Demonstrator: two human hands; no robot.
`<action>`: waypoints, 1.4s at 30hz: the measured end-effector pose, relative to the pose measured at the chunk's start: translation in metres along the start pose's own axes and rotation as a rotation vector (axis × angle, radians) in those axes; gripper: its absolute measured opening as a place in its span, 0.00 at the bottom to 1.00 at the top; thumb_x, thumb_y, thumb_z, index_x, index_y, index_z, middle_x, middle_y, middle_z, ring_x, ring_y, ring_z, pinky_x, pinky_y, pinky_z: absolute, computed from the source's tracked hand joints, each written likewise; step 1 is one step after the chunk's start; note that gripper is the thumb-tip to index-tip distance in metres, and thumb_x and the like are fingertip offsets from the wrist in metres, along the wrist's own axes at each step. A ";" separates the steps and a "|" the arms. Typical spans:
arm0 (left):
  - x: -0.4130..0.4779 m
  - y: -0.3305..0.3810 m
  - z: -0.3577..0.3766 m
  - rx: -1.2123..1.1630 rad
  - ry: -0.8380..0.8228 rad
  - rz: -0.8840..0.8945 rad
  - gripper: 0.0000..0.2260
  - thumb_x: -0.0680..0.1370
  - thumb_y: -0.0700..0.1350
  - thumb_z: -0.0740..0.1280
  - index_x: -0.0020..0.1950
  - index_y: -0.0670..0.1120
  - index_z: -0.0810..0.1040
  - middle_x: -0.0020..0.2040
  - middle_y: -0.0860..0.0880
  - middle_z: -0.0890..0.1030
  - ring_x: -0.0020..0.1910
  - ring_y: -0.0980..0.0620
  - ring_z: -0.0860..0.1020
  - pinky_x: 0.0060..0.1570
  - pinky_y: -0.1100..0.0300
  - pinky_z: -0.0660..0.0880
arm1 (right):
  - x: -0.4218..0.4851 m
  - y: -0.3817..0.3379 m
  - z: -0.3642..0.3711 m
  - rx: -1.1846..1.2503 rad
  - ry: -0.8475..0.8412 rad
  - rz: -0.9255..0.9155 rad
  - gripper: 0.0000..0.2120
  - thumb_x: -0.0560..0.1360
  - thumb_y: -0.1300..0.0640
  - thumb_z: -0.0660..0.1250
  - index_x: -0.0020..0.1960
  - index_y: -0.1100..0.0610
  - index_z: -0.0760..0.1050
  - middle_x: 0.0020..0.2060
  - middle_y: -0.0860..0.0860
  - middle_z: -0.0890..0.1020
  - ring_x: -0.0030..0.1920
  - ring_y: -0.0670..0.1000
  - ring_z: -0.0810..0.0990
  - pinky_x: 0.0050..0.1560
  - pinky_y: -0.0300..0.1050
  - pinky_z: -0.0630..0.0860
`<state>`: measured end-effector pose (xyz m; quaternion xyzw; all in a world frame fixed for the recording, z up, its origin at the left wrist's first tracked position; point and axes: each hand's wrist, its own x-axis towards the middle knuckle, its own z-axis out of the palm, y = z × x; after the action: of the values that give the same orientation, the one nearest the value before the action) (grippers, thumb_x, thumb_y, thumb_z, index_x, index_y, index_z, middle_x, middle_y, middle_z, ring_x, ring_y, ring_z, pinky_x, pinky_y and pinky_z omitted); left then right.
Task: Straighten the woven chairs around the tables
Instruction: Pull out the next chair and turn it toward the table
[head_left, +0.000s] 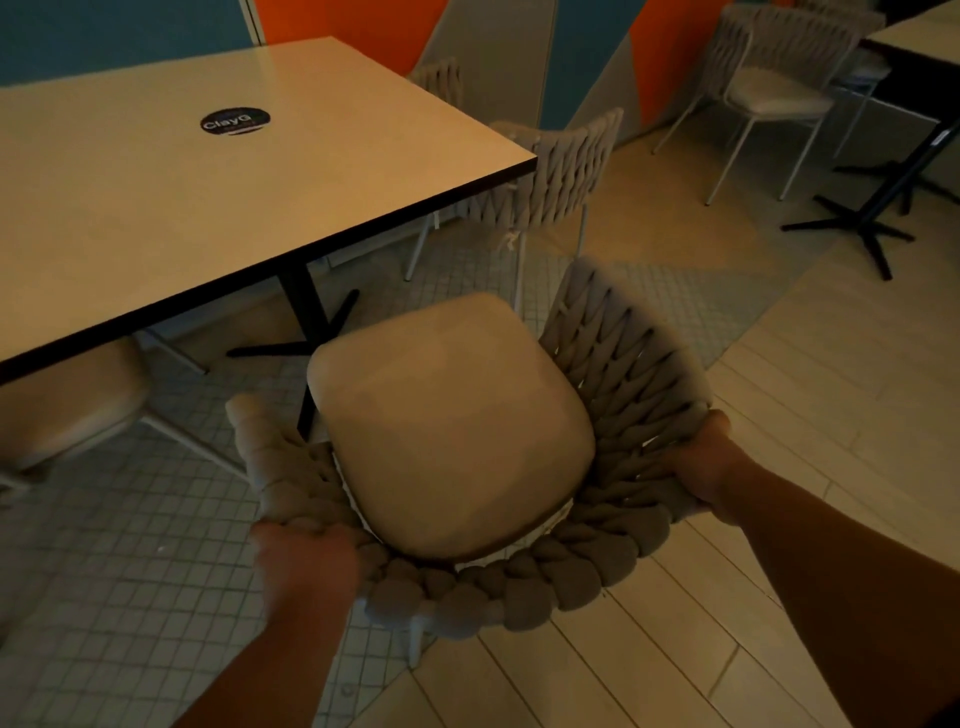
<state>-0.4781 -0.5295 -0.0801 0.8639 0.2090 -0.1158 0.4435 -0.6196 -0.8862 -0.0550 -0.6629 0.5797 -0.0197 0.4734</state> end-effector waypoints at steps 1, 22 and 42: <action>0.001 -0.001 -0.001 0.113 0.006 0.032 0.28 0.73 0.42 0.73 0.68 0.38 0.65 0.65 0.32 0.71 0.60 0.31 0.73 0.56 0.38 0.74 | 0.002 0.002 -0.004 -0.069 -0.011 -0.046 0.46 0.70 0.59 0.80 0.76 0.53 0.52 0.60 0.62 0.73 0.52 0.62 0.78 0.49 0.66 0.82; -0.049 0.027 0.015 1.046 -0.432 0.784 0.36 0.52 0.86 0.55 0.56 0.76 0.74 0.47 0.67 0.80 0.58 0.64 0.75 0.60 0.54 0.60 | 0.046 -0.013 -0.023 -1.084 -0.400 -0.547 0.48 0.35 0.14 0.64 0.54 0.30 0.72 0.81 0.51 0.37 0.75 0.67 0.25 0.75 0.72 0.43; -0.050 0.054 0.001 0.855 -0.519 0.490 0.59 0.56 0.86 0.44 0.82 0.58 0.45 0.82 0.56 0.51 0.81 0.48 0.46 0.76 0.39 0.48 | -0.026 -0.030 -0.047 -0.599 -0.151 -0.528 0.54 0.64 0.16 0.55 0.81 0.46 0.54 0.80 0.55 0.56 0.80 0.63 0.50 0.76 0.67 0.59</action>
<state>-0.4973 -0.5709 -0.0224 0.9333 -0.1798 -0.2927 0.1043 -0.6325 -0.8984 0.0043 -0.8971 0.3331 0.0779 0.2794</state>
